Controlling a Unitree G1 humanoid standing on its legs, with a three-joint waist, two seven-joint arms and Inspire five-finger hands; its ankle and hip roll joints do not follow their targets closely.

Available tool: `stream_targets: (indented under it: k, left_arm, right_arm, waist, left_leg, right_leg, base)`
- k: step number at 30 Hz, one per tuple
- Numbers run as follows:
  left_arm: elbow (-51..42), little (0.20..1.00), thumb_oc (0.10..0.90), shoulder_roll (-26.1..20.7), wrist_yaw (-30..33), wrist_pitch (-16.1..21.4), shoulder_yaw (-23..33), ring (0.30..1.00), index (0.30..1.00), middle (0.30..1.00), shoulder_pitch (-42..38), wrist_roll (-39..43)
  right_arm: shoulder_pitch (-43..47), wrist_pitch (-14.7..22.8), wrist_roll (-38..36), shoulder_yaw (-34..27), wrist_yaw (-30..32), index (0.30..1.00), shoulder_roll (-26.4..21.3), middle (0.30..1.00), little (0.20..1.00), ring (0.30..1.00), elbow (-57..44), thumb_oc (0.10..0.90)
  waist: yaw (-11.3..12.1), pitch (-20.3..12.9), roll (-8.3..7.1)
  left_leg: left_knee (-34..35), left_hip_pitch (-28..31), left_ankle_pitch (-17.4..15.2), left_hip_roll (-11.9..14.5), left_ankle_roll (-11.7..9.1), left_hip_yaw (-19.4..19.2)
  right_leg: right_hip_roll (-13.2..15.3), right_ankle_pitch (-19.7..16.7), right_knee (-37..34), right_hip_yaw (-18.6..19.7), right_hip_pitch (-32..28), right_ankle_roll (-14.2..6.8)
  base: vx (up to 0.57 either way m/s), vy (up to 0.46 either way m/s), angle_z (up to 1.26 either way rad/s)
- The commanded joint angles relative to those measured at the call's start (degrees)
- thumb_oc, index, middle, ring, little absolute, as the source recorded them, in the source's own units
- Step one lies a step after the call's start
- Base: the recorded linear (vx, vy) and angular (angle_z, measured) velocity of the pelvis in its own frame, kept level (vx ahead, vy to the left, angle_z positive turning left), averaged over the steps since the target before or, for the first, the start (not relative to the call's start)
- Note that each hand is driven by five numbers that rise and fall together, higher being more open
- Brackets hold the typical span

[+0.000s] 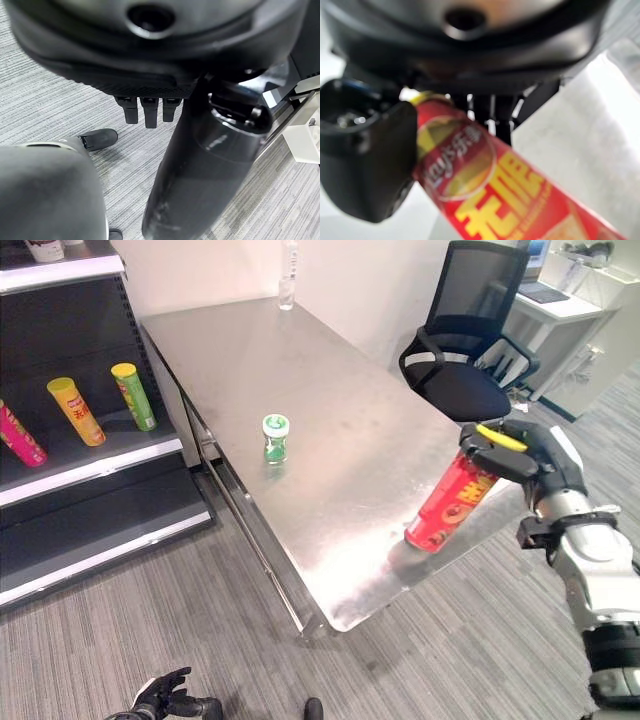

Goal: Put the goods on the table back onto the shelves and tidy them up.

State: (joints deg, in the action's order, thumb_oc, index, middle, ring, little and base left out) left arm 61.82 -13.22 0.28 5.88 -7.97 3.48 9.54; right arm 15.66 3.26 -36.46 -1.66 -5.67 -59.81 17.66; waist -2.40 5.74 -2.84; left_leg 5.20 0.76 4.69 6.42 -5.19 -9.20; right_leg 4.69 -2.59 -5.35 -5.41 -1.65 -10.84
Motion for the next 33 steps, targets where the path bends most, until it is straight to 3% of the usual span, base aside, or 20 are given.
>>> stream_targets:
  k: [1, 9, 15, 18, 21, 26, 27, 29, 31, 32, 33]
  left_arm:
    - [-0.66, 0.900, 0.800, -3.51, -0.25, 1.04, 0.70, 0.900, 0.900, 0.900, -3.65, 0.36]
    - [-1.73, 0.900, 0.800, -3.33, 0.74, 1.38, 2.35, 0.900, 0.900, 0.900, -4.14, -0.04]
    - [-1.63, 0.900, 0.800, -2.72, 1.68, 1.78, 3.34, 0.900, 0.900, 0.900, -2.65, 0.15]
    - [-2.33, 0.900, 0.800, -2.09, 2.44, 2.28, 3.99, 0.900, 0.900, 0.900, -1.90, 3.05]
    - [-2.95, 0.900, 0.800, -1.40, 2.44, 2.52, 4.18, 0.900, 0.900, 0.900, -1.29, 5.30]
    - [-2.54, 0.900, 0.800, -1.54, 3.57, 3.27, 4.65, 0.900, 0.900, 0.900, -1.74, 5.06]
    - [-2.51, 0.900, 0.800, -1.57, 3.59, 3.29, 4.58, 0.900, 0.900, 0.900, -1.74, 5.05]
    - [-3.67, 0.900, 0.800, -2.20, 4.03, 3.63, 4.37, 0.900, 0.900, 0.900, -1.34, 4.61]
    - [-3.74, 0.900, 0.800, -2.49, 3.81, 3.79, 4.23, 0.900, 0.900, 0.900, -1.93, 3.47]
    - [-3.72, 0.900, 0.800, -2.49, 3.81, 3.80, 4.19, 0.900, 0.900, 0.900, -1.94, 3.45]
    - [-4.32, 0.900, 0.800, -3.90, 3.75, 3.78, 4.00, 0.900, 0.900, 0.900, -2.56, 3.23]
  right_arm:
    - [5.71, 8.01, -0.86, -6.25, 3.13, 0.300, -0.19, 0.300, 0.300, 0.300, -8.97, 0.400]
    - [6.18, 10.60, 6.05, -7.70, 4.60, 0.300, 2.04, 0.300, 0.300, 0.300, -21.12, 0.400]
    - [9.38, 12.11, 14.84, -6.71, 7.91, 0.300, 1.18, 0.300, 0.300, 0.300, -24.95, 0.400]
    - [12.09, 12.73, 15.70, -5.45, 9.01, 0.300, 0.38, 0.300, 0.300, 0.300, -25.27, 0.400]
    - [11.93, 12.75, 16.94, -6.29, 10.32, 0.300, -0.37, 0.300, 0.300, 0.300, -24.26, 0.400]
    - [9.74, 13.04, 18.48, -9.45, 12.33, 0.300, -1.07, 0.300, 0.300, 0.300, -24.86, 0.400]
    - [9.55, 13.04, 18.50, -9.59, 12.35, 0.300, -1.06, 0.300, 0.300, 0.300, -24.92, 0.400]
    - [8.33, 12.69, 19.62, -10.68, 13.06, 0.300, -0.92, 0.300, 0.300, 0.300, -25.11, 0.400]
    - [7.28, 12.87, 20.41, -11.76, 13.52, 0.300, 0.24, 0.300, 0.300, 0.300, -25.33, 0.400]
    - [7.17, 12.88, 20.42, -11.84, 13.53, 0.300, 0.25, 0.300, 0.300, 0.300, -25.37, 0.400]
    - [8.43, 12.39, 21.60, -10.77, 14.12, 0.300, 1.00, 0.300, 0.300, 0.300, -25.15, 0.400]
  waist:
    - [1.67, -2.66, -3.52]
    - [1.85, -2.93, -2.85]
    - [3.81, -1.51, -2.24]
    - [5.28, 1.02, -1.98]
    - [5.92, 1.51, -1.74]
    - [4.99, 1.43, -1.86]
    - [5.09, 1.34, -1.84]
    - [5.32, 0.73, -1.04]
    - [5.33, -0.11, 0.45]
    - [5.35, -0.13, 0.43]
    - [5.27, 0.27, 0.49]
  left_leg:
    - [-0.20, 4.32, -6.33, 0.21, -3.52, -3.28]
    - [-0.20, 4.82, -6.31, 0.82, -3.82, -2.60]
    - [-0.22, 3.73, -5.40, 2.00, -4.30, -0.02]
    - [-5.95, -0.68, -6.15, 1.26, -3.72, 3.02]
    - [-7.06, -3.21, -5.46, 1.90, -4.75, 4.66]
    - [-4.38, -6.75, -0.41, 9.93, -7.30, 4.40]
    - [-4.17, -6.69, -0.32, 10.01, -7.37, 4.36]
    - [-4.19, -7.19, 1.44, 13.28, -9.01, 4.81]
    - [-3.80, -6.98, 0.60, 12.98, -9.81, 4.80]
    - [-3.85, -7.01, 0.55, 12.96, -9.81, 4.81]
    - [-3.87, -6.85, -1.27, 11.07, -9.44, 4.42]
  right_leg:
    - [0.58, 3.26, 0.35, -4.02, -1.43, -3.50]
    - [0.08, 4.12, 0.61, -4.16, -2.01, -2.78]
    - [-1.14, 5.73, 2.26, -4.76, -1.55, -1.70]
    - [-0.74, 6.74, 3.57, -5.28, -0.85, -1.13]
    - [-0.21, 6.68, 3.68, -7.24, -0.98, -1.27]
    - [3.72, 7.05, 4.61, -9.20, 0.69, -2.92]
    - [3.64, 7.11, 4.66, -9.18, 0.77, -2.89]
    - [5.43, 7.07, 3.70, -9.15, -0.24, -4.16]
    - [7.47, 5.02, 2.34, -9.46, -1.04, -4.16]
    - [7.47, 4.91, 2.14, -9.49, -1.13, -4.16]
    - [10.04, 1.67, 1.96, -8.77, 0.41, -4.16]
  base:
    - [-0.01, -0.033, -0.11]
    - [-0.01, -0.071, 0.04]
    - [-0.03, -0.122, 0.22]
    - [-0.09, -0.040, 0.33]
    - [-0.03, 0.093, 0.47]
    - [0.00, 0.255, 0.46]
    - [0.05, 0.257, 0.53]
    - [0.11, 0.508, 0.20]
    - [0.11, 0.496, -0.24]
    - [0.02, 0.509, -0.11]
    - [-0.06, 0.416, 0.07]
